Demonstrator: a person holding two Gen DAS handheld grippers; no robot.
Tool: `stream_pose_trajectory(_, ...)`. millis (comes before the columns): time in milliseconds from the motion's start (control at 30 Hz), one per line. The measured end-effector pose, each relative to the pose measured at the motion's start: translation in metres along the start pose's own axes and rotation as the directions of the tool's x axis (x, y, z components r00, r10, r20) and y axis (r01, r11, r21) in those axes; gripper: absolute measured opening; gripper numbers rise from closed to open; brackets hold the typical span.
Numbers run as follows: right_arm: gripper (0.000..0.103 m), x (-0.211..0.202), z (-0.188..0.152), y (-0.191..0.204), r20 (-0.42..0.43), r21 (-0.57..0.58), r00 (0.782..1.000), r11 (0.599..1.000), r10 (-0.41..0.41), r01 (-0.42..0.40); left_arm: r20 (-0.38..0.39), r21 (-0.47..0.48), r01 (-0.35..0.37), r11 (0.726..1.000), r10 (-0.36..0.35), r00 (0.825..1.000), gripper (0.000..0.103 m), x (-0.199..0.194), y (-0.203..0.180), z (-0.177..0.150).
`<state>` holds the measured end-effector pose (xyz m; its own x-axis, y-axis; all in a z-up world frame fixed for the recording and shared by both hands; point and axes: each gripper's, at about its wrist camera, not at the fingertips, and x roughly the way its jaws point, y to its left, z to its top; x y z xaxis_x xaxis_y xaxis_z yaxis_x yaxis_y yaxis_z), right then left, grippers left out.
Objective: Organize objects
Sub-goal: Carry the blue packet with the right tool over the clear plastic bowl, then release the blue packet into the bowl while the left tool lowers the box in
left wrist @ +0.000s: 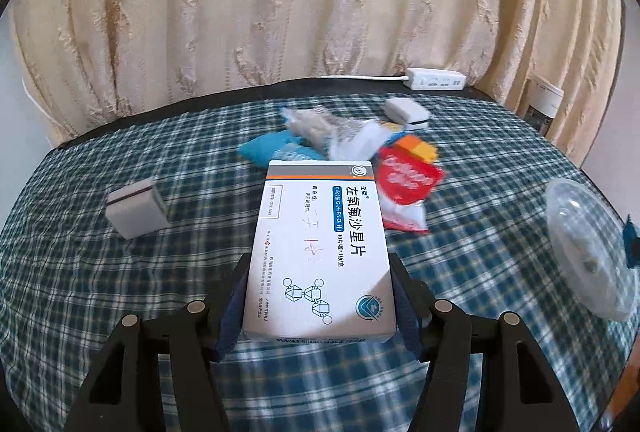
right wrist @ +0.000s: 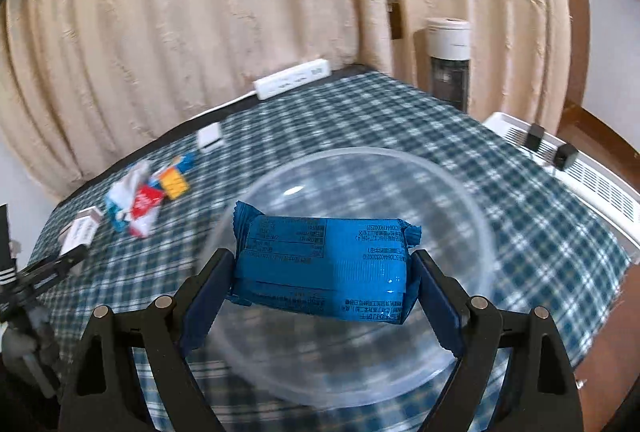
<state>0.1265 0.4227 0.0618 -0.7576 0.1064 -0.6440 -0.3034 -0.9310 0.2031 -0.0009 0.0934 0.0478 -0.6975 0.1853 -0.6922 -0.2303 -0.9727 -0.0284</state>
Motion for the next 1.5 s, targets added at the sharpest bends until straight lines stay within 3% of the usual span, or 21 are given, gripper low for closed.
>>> stream_pose_trajectory(500, 0.089, 0.013, 0.001, -0.031, -0.022, -0.025, 0.999, 0.999, -0.03, 0.029, -0.019, 0.07, 0.094, 0.993, -0.092, 0.996, 0.066, 0.001, -0.068, 0.011)
stream_pose_trajectory(933, 0.09, 0.02, -0.004, -0.034, -0.076, -0.083, 0.997, 0.997, -0.004, -0.002, -0.039, 0.137, 0.153, 0.979, -0.149, 0.988, 0.066, 0.007, -0.118, 0.02)
stream_pose_trajectory(1500, 0.09, 0.008, -0.002, -0.041, -0.025, -0.073, 0.998, 0.996, 0.054, -0.055, -0.072, 0.25, 0.271, 0.93, -0.261, 0.963, 0.066, 0.016, -0.199, 0.028)
